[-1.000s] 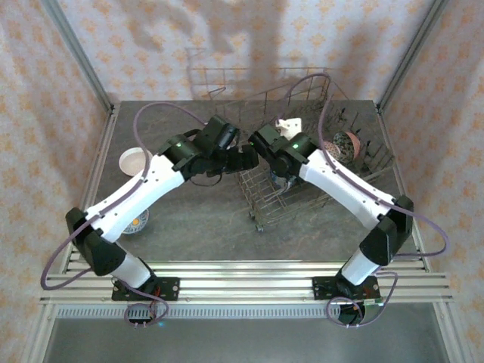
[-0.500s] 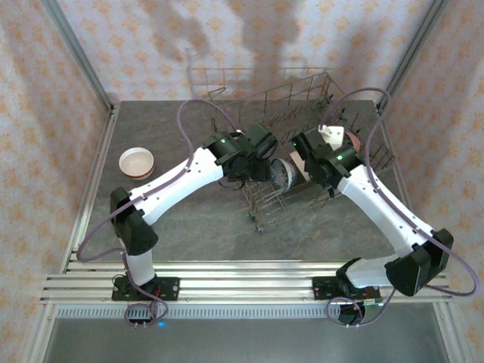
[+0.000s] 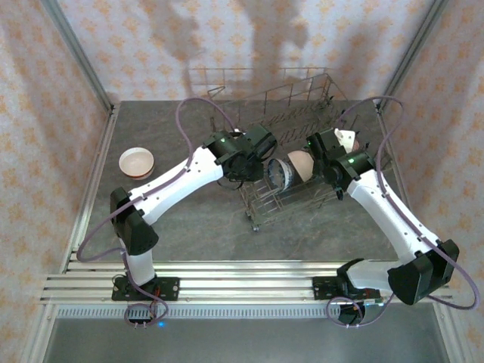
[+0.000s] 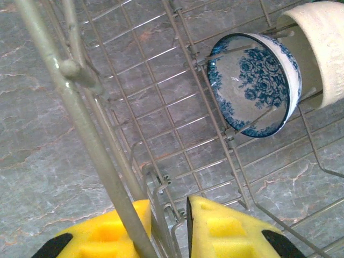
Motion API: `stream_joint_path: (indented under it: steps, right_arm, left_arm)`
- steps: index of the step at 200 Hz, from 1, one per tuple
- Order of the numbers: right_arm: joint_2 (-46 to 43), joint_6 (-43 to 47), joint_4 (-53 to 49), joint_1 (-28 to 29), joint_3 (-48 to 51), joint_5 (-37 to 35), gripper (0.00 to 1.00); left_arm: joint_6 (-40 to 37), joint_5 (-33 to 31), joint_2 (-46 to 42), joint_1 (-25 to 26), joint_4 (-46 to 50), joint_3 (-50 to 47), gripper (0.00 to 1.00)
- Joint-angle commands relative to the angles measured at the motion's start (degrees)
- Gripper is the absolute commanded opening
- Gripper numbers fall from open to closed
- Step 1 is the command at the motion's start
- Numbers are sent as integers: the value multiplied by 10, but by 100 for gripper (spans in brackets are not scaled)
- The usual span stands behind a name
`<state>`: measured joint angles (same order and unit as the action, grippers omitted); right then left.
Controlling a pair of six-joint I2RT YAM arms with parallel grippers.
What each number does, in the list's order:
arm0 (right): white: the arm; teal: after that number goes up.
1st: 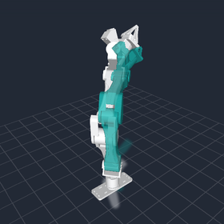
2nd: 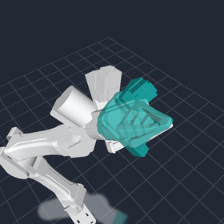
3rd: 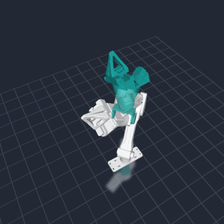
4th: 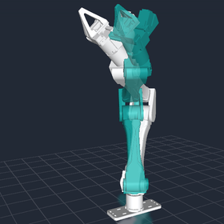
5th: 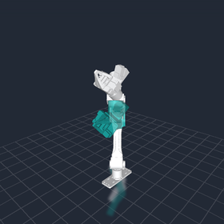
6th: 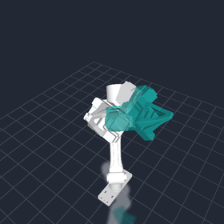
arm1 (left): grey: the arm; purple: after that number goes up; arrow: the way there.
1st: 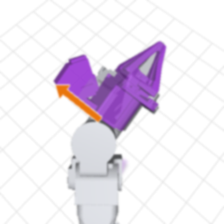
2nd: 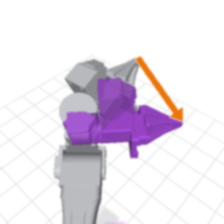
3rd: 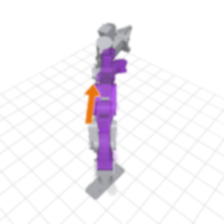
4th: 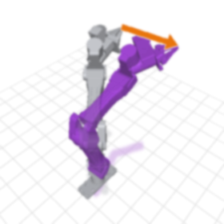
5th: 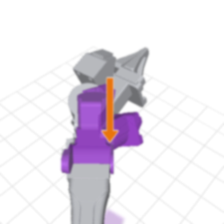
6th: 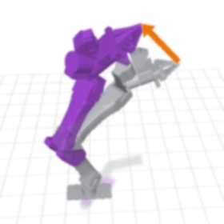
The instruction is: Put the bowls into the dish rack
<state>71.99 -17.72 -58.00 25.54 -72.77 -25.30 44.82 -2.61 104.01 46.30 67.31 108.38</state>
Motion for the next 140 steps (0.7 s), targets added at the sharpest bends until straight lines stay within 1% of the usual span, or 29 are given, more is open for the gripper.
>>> stream_joint_path:
  steps: [1,40,71,74,85,107,114,122,135,140]
  right_arm:
    - [-9,4,2,-4,0,3,90]
    - [1,-3,-2,-4,-12,18,90]
    - [15,-5,-2,-4,-17,27,90]
    - [16,-5,-2,-4,-18,28,90]
    - [22,-6,-3,-4,-21,30,90]
    - [32,-6,2,-4,-23,36,90]
    - [35,-6,5,-4,-24,38,90]
    - [39,-4,7,-4,-26,41,90]
    - [51,-1,11,-4,-32,45,90]
    - [55,1,12,-4,-35,46,90]
  left_arm:
    - [-44,-55,-40,-32,81,-16,21]
    - [-90,-76,-68,-78,104,-34,21]
    - [-132,-127,-64,-110,146,-21,22]
    - [-148,-130,-63,-115,149,-20,22]
    - [-163,-144,-58,-128,160,-16,22]
    - [-180,-150,-58,-148,170,-1,24]
    - [-186,-148,-64,-151,168,4,28]
    - [-191,-147,-72,-154,165,8,37]
    - [-193,-139,-86,-160,161,16,60]
    - [-192,-136,-92,-164,163,17,66]
